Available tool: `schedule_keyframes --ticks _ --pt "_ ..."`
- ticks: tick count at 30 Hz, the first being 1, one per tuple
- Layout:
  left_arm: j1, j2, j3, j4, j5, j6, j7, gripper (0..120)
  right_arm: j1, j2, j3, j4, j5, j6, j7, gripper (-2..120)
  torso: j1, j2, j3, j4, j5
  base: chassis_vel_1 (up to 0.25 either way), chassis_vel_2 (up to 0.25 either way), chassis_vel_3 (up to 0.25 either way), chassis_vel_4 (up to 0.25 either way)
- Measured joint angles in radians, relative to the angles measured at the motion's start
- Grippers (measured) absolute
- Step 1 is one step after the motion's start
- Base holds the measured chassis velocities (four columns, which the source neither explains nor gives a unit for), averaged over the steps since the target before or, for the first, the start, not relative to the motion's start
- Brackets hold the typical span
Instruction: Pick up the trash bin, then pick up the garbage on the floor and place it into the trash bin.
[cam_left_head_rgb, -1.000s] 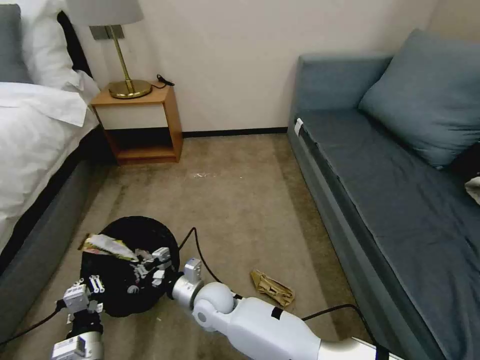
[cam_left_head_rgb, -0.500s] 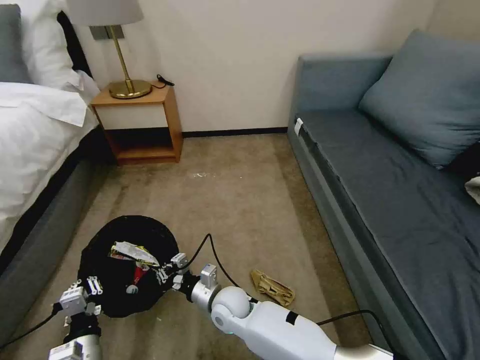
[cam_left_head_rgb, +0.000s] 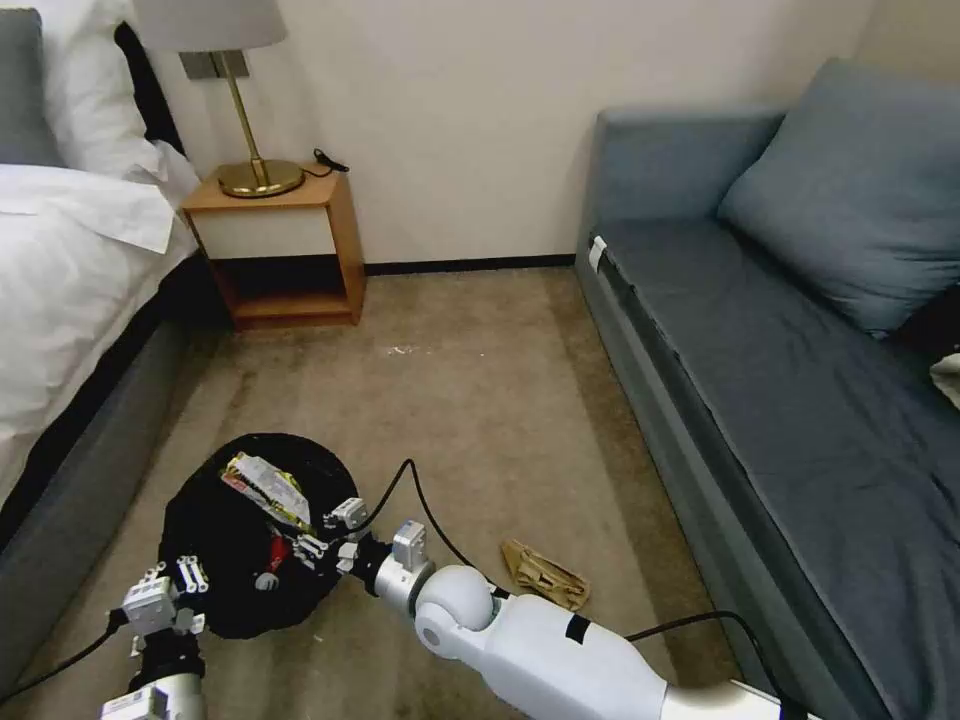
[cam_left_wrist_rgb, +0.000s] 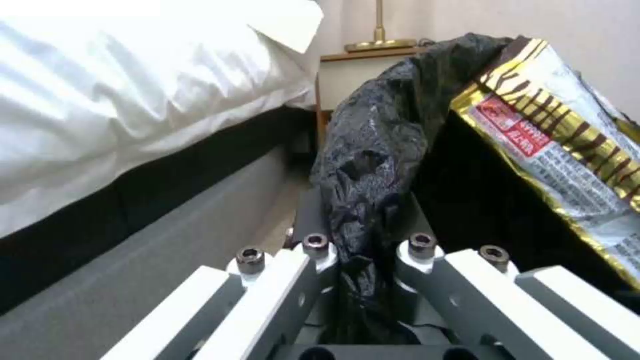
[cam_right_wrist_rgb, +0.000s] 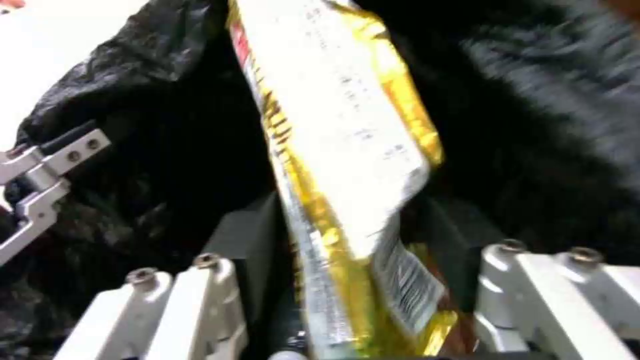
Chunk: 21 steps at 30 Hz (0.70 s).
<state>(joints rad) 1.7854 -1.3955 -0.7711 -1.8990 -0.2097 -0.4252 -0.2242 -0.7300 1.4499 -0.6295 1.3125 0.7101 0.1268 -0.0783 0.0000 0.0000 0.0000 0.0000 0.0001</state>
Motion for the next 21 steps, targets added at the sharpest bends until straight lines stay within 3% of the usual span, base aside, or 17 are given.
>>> schedule_keyframes --ticks 3,5,9,14,21 --pt "-0.004 0.003 -0.001 0.003 -0.001 -0.001 -0.005 5 0.002 -0.033 0.003 0.021 -0.025 -0.001 0.000 75 0.000 0.000 0.000 0.0000 0.0000 0.000 0.000 0.000 0.000" --pt "-0.006 0.003 -0.001 0.005 -0.003 -0.001 -0.010 5 0.002 -0.041 0.003 0.029 -0.030 -0.002 0.000 77 0.000 0.000 0.000 -0.0001 0.0000 0.000 0.000 0.000 0.000" --pt "-0.008 0.005 -0.002 0.009 -0.004 -0.003 -0.019 5 -0.015 -0.058 0.002 0.056 -0.054 -0.004 0.001 96 0.000 0.000 0.000 0.0000 0.0000 0.000 0.000 0.000 0.000" --pt "-0.005 0.008 -0.005 0.008 -0.004 -0.004 -0.021 5 -0.035 -0.076 0.008 0.080 -0.080 -0.003 0.009 100 0.000 0.000 0.000 0.0000 0.0000 0.000 0.000 0.000 0.000" --pt "0.007 0.016 -0.018 0.008 -0.017 -0.022 -0.024 5 -0.059 -0.229 0.041 0.159 -0.203 -0.120 -0.079 100 0.000 0.000 0.000 -0.0001 0.0002 0.000 0.000 0.000 0.000"
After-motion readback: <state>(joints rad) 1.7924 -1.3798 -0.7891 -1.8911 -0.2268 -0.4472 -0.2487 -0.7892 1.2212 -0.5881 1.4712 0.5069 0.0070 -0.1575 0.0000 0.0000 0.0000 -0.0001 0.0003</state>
